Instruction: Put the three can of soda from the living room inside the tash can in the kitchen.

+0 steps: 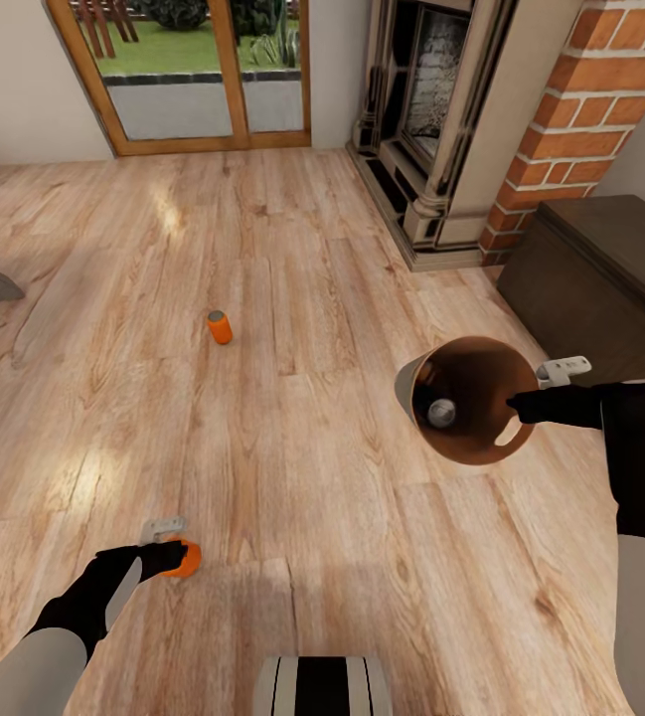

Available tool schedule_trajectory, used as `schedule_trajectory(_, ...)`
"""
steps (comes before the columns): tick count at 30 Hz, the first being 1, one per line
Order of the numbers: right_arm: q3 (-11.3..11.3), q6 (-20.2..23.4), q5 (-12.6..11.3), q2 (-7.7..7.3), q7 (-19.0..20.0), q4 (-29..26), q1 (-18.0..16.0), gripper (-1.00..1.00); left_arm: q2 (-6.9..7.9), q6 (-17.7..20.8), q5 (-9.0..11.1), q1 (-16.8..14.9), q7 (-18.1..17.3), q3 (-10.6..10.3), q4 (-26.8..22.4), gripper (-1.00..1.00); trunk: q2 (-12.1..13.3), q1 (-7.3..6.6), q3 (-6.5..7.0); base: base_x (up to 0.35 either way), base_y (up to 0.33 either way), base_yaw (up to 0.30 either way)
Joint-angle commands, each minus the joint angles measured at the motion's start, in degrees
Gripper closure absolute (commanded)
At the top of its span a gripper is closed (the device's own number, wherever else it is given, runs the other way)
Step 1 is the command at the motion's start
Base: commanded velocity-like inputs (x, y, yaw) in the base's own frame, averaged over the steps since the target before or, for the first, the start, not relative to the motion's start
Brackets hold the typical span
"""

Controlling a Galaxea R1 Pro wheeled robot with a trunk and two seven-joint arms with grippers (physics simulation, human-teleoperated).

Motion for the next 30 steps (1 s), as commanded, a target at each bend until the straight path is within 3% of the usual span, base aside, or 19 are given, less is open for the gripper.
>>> schedule_trajectory(1,0.2,0.2,-0.7,-0.01,0.0,0.0,0.0,1.00,0.00,0.0,-0.1,0.0,-0.1,0.0,0.0,1.00,0.0,-0.01,0.01,0.000,0.000,0.000)
schedule_trajectory(9,0.5,0.2,-0.7,0.04,0.0,0.0,0.0,1.00,0.00,0.0,-0.1,0.0,-0.2,0.0,-0.1,1.00,0.0,-0.01,0.01,0.000,0.000,0.000)
schedule_trajectory(25,0.4,0.2,-0.7,0.30,0.0,1.1,0.0,1.00,0.08,0.6,0.2,0.0,-0.7,0.0,-0.6,1.00,0.2,-0.42,3.55,0.000,0.000,0.000)
schedule_trajectory(30,1.4,0.2,-0.8,0.74,0.0,1.9,0.0,1.00,0.22,4.2,0.4,-0.1,-4.9,0.0,-0.8,1.00,0.3,-0.55,4.66,0.000,0.000,0.000)
